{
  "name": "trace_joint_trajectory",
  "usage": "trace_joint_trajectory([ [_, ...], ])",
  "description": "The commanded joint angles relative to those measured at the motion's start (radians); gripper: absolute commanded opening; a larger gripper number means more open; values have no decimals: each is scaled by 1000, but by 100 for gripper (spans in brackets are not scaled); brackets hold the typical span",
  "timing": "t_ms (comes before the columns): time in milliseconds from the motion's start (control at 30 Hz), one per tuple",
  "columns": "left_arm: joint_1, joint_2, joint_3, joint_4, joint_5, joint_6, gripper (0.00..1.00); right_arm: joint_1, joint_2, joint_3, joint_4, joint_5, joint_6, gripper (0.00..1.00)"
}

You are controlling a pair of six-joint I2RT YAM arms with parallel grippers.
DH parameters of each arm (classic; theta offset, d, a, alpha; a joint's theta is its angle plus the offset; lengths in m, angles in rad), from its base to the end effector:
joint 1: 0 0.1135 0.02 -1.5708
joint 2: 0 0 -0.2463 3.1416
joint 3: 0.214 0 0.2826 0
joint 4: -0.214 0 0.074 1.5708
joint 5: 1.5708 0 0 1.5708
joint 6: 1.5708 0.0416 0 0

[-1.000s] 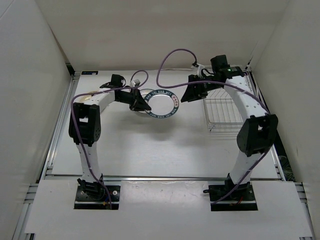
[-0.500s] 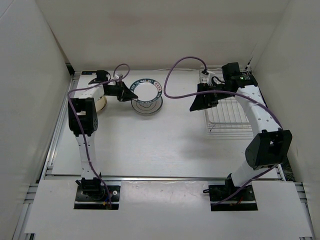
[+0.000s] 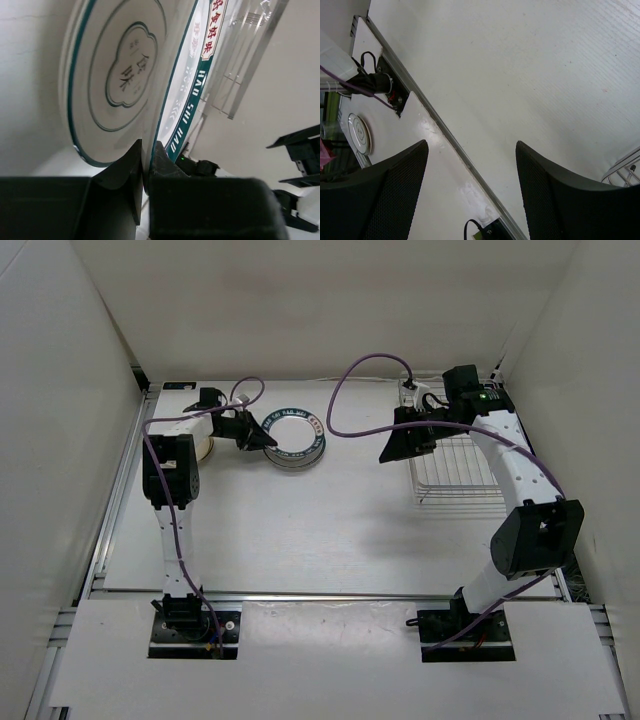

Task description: Unload the plates from the dish rack

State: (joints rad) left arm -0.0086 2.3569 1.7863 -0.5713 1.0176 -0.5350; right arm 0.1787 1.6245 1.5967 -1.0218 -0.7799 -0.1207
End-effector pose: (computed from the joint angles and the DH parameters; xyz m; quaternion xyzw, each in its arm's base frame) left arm 0.4986 -0.0397 0.1017 -0.1219 0.8509 -0.5084 0.0512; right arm 0.3515 0.0932 0.3219 -0.2301 0.8691 0.3741 0.2276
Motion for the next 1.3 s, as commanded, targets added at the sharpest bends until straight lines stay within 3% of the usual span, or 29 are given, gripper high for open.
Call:
trace_joint_trajectory([
  [0, -2, -27, 24, -18, -42, 59, 18, -2, -3, 14, 14, -10, -23, 74],
  [200, -2, -62, 24, -87, -220, 115, 37, -2, -12, 5, 23, -19, -23, 74],
  [300, -2, -73, 35, -107, -220, 127, 43, -2, -12, 5, 32, -28, -23, 74],
  [367, -2, -83, 35, -117, -241, 150, 54, -2, -12, 5, 32, -28, -23, 74],
  [500, -2, -125, 53, -137, -309, 175, 62, -2, -12, -4, 32, -28, -23, 74],
  [667, -24, -185, 73, -196, -499, 220, 68, -2, -22, -26, 32, -38, -23, 76],
  [1067, -105, -194, 75, -237, -746, 293, 70, -2, -41, -35, 42, -38, -23, 76],
  [1200, -114, -185, 53, -246, -760, 293, 73, -2, -51, -44, 68, 64, -8, 76],
  [1267, -114, -212, 41, -246, -760, 308, 78, -2, -74, -55, 115, 169, 24, 82],
])
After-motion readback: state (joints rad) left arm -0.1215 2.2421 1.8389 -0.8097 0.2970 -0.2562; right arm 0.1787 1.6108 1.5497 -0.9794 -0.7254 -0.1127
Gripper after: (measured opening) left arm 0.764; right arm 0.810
